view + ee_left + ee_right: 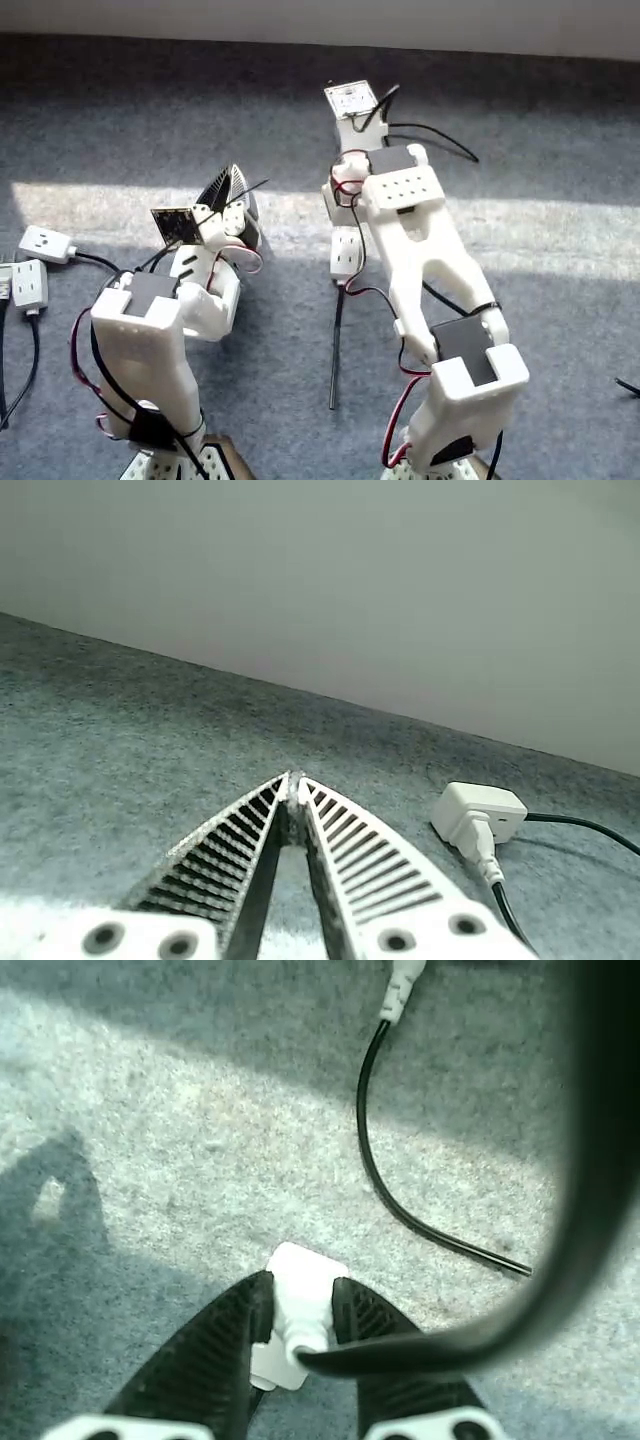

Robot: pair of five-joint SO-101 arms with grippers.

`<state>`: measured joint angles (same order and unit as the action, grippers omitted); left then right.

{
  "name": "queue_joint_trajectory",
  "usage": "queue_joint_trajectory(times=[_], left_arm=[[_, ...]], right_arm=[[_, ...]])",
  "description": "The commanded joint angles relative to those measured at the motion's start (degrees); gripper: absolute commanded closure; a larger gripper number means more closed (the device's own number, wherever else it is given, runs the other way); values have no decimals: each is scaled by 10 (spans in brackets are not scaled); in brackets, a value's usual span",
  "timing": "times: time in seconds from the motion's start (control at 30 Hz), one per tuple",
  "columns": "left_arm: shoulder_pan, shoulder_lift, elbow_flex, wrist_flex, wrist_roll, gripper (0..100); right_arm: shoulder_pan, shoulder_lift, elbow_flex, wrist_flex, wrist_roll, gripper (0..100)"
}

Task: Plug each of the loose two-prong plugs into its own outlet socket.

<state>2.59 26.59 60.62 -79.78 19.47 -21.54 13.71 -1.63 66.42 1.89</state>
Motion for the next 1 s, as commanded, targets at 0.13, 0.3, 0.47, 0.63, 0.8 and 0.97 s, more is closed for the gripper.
queue_joint_trajectory(times=[0.13,0.3,0.47,0.63,0.8,0.97], left_arm=[[7,-10,-1,-13,2,993],[7,-10,-1,-13,2,993],[7,-10,-1,-13,2,993],[7,-10,-1,-13,2,993],[7,-10,-1,-13,2,993],[7,-10,-1,-13,2,993]], right_arm=[[8,-6,29,-34,5,992],[8,-6,40,-34,5,992],[8,-6,41,-34,5,992],[8,-6,65,-51,6,992],[8,-6,116,-117,8,992],[8,-6,119,-118,9,992]])
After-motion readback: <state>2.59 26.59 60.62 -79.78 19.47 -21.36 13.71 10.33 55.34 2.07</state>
